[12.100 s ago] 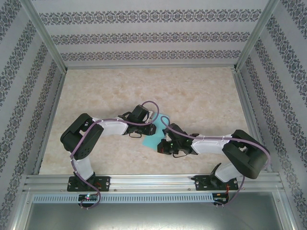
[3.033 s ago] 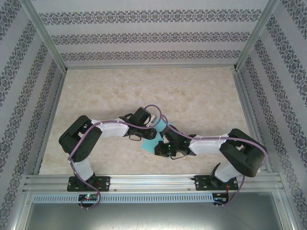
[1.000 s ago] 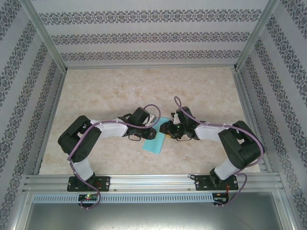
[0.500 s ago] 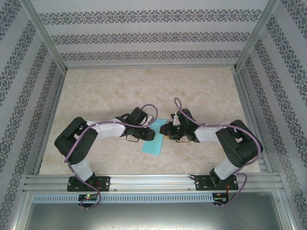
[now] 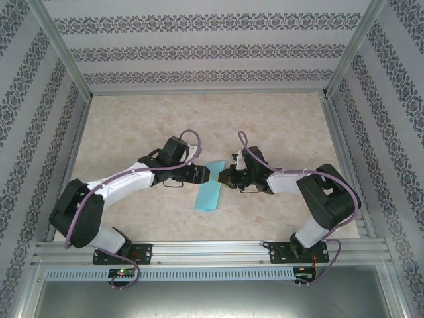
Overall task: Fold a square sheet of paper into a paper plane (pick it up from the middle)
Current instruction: Fold the triangle a second time at the center of the table.
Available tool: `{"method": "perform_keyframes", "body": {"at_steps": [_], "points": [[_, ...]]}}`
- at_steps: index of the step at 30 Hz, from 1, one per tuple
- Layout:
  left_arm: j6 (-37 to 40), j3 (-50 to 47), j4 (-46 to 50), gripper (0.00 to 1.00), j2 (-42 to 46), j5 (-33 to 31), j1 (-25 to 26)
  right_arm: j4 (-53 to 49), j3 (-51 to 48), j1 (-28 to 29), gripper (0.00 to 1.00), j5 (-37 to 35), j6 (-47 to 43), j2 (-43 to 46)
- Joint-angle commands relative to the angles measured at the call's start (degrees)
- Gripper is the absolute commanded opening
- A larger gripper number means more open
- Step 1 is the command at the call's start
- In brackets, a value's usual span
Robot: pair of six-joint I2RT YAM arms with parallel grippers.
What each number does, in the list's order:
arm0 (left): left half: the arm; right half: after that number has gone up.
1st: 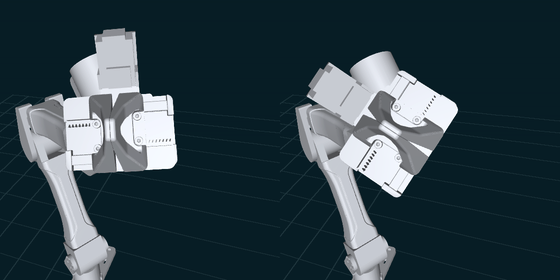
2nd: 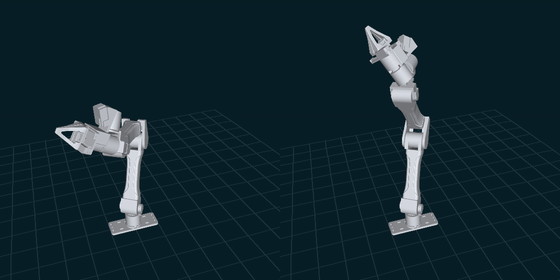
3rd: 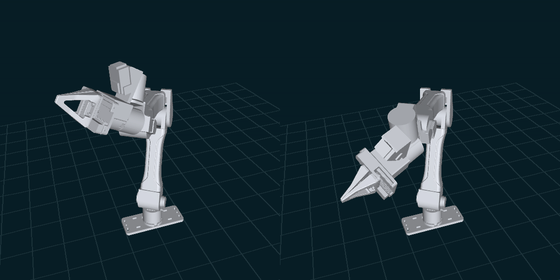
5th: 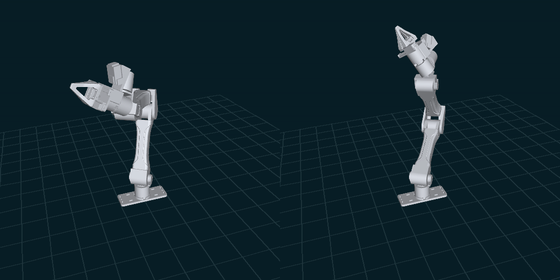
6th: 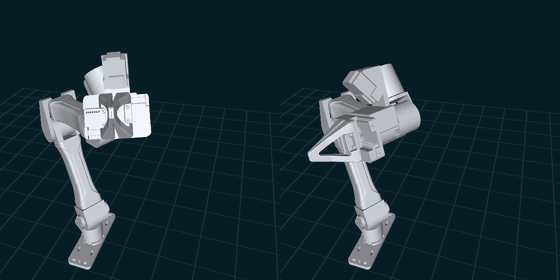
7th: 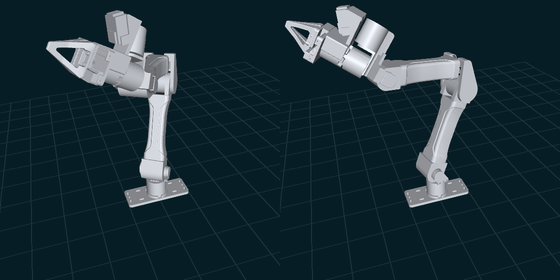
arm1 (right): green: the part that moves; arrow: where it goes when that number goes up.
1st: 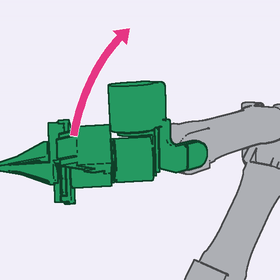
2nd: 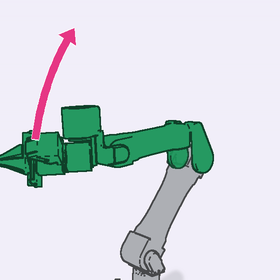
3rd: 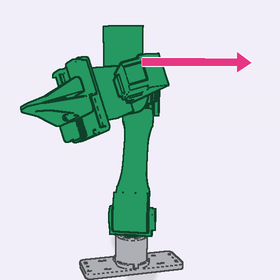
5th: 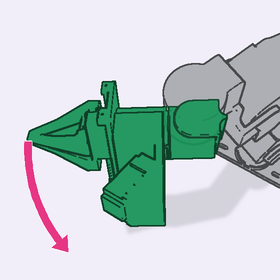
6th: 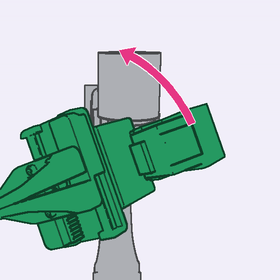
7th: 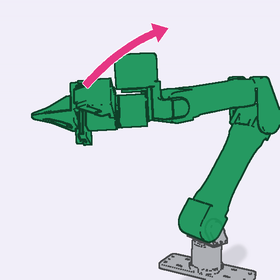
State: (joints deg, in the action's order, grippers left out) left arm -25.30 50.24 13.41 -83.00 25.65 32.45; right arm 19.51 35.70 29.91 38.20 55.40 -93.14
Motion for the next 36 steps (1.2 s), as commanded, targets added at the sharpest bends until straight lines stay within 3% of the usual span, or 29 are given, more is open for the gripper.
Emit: {"method": "perform_keyframes", "body": {"at_steps": [1, 12, 29, 33, 36], "points": [[0.2, -1.1, 7.1, 0.7, 4.6, -3.3, -2.2, 0.7, 4.2, 1.2, 0.04, 4.6, 0.6, -0.2], [-7.2, -7.5, 7.5, 0.76, 14.7, -2.5, -4.5, -0.5, 13.3, 2.4, 0.02, 9.0, 0.9, -6.2], [-16.8, -18.1, -8.6, 0.77, 10.8, 1.8, -4.2, -2.5, 13.2, -1.6, 0.03, 8.6, -6.4, -14.9], [-18.0, -18.7, -10.1, 0.77, 9.7, 1.5, -3.4, -1.7, 11.6, -2.5, 0.03, 8.9, -5.9, -14.8], [-19.0, -19.0, -11.9, 0.77, 8.3, 1.3, -2.5, 4.5, 9.6, -3.0, 0.03, 11.0, -1.3, -15.0]]}}
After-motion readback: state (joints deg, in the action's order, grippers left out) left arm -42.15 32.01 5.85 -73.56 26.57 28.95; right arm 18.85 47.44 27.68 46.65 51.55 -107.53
